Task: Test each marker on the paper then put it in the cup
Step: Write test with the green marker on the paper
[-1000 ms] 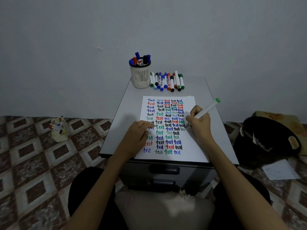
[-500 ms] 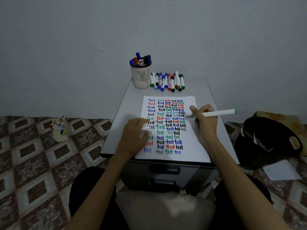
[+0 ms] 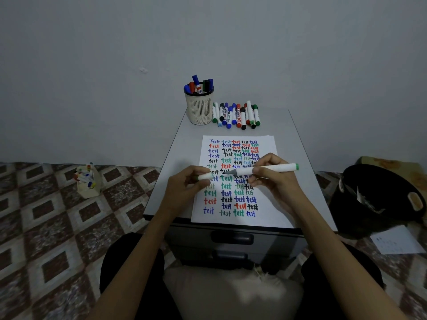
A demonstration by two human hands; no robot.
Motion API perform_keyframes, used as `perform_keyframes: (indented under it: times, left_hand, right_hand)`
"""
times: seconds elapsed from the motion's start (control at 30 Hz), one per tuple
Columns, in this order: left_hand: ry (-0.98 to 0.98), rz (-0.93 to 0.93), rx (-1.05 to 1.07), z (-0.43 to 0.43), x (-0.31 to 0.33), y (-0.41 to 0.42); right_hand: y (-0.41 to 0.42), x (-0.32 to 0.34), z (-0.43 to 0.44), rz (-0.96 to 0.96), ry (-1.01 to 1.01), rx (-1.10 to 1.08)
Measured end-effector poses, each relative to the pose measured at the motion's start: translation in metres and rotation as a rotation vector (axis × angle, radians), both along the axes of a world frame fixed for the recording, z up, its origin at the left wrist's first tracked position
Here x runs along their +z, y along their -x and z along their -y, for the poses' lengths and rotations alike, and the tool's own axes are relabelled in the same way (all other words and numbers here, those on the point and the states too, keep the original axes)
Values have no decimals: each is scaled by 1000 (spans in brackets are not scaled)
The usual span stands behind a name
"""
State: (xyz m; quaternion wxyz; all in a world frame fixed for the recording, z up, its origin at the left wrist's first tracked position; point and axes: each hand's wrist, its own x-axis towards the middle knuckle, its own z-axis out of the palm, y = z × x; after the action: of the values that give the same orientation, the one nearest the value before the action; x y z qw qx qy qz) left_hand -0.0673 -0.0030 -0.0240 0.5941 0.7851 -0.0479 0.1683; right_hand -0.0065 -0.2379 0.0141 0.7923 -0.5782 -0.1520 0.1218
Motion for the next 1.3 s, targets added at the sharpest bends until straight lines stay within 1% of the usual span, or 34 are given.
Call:
perform_keyframes:
  times: [0.23,0.43,0.53,0.63,0.7,0.87,0.97,1.2,1.3]
  left_hand:
    - [105,-17,-61,0,-2,0]
    - [88,-2,-108,1,0,0]
    - [71,7,-114,1,0,0]
    - [94,22,-92,-2,-2,-1]
    - [85,26,-88,-1,-2,-1]
    - [102,5,-84,-3,-2,-1]
    - [62,21,-56,-4,-3,-1]
    - [-68,126,3,-8,-3,0]
    - [-75,136,17,-10,-3,-1]
  right_hand:
    - [5,-2,-8,-37,5,36]
    - [10,-4,-16,-60,39,88]
    - [12,-4,-20,-57,52,151]
    - [10,-2,-21,-100,13,203]
    - [8,0,-20,-101,17,184]
    - [7,0,-17,-31,62,14]
    - [9,0,-18,-6,68,-2]
    - [11,-5,-31,-34,34,-40]
    - [14,-6,-31,-30,47,-28]
